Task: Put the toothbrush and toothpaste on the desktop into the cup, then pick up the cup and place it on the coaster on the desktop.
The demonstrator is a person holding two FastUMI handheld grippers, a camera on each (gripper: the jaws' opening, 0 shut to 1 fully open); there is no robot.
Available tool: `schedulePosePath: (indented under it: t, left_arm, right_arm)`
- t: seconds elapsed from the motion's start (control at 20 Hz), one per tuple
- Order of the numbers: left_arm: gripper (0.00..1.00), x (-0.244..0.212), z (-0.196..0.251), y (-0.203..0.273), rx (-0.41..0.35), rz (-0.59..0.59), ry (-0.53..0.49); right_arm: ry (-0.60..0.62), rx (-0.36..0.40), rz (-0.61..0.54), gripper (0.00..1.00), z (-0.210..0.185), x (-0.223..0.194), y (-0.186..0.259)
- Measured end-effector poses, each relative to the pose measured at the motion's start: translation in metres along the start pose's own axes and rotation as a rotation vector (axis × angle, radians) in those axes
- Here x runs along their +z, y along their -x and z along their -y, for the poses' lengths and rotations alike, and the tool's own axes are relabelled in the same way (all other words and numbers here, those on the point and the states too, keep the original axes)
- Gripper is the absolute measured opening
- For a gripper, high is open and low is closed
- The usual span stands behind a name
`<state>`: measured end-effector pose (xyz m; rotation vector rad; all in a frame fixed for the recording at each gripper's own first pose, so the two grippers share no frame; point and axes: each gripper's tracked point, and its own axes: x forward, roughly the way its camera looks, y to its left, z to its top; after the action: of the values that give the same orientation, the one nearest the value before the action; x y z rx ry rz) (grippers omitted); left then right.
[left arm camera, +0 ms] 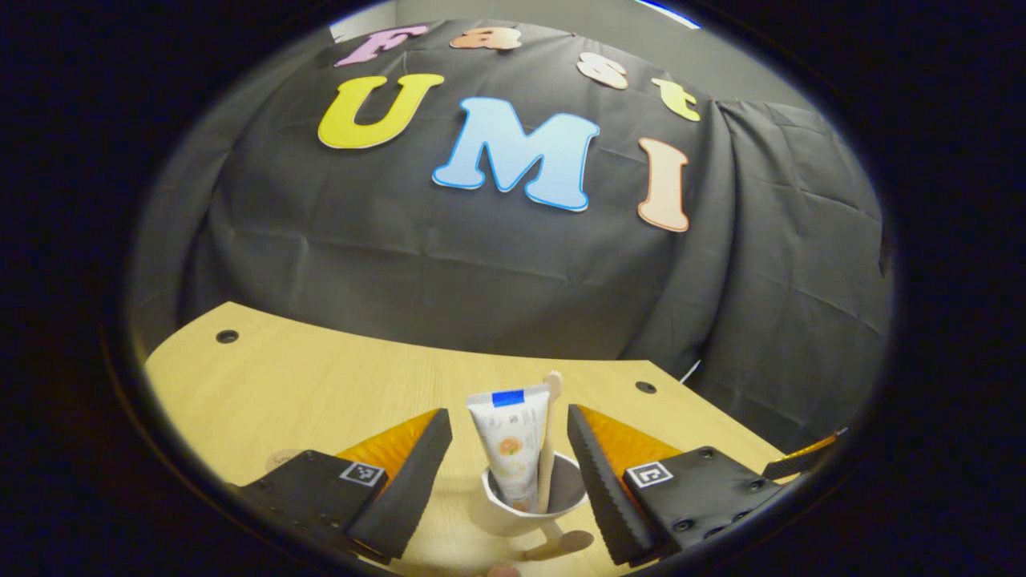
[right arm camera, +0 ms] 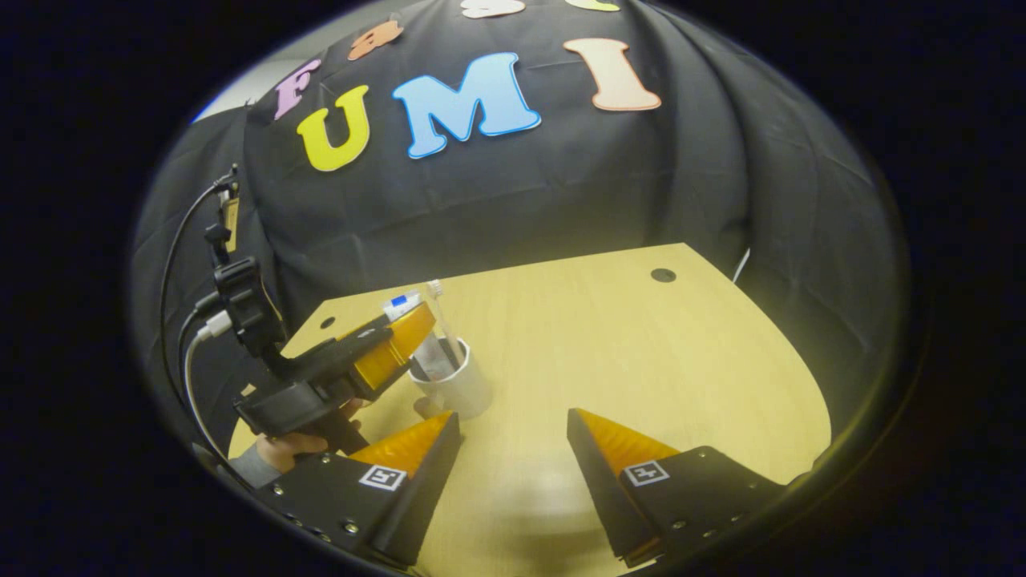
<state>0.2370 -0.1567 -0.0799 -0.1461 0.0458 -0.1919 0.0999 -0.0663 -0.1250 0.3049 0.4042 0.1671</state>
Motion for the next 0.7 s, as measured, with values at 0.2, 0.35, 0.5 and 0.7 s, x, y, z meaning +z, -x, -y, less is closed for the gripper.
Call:
schedulePosePath:
  t: [0.2, 0.35, 0.5, 0.7]
  left_arm:
    - [0.94, 0.013, -0.002, 0.017, -0.013, 0.010, -0.003]
    - [0.95, 0.025, -0.007, 0.033, -0.017, 0.017, -0.002]
    - [0.95, 0.036, -0.016, 0.048, -0.014, 0.022, -0.004]
    - [0.90, 0.049, -0.037, 0.070, 0.018, 0.023, -0.004]
  right_arm:
    - [0.009, 0.007, 0.000, 0.83, -0.014, 0.002, 0.001]
    - [0.015, 0.007, -0.007, 0.83, -0.025, 0.005, -0.004]
    - [0.025, 0.012, -0.025, 0.83, -0.037, 0.005, -0.011]
    - [0.059, 0.019, -0.081, 0.83, -0.054, 0.000, -0.029]
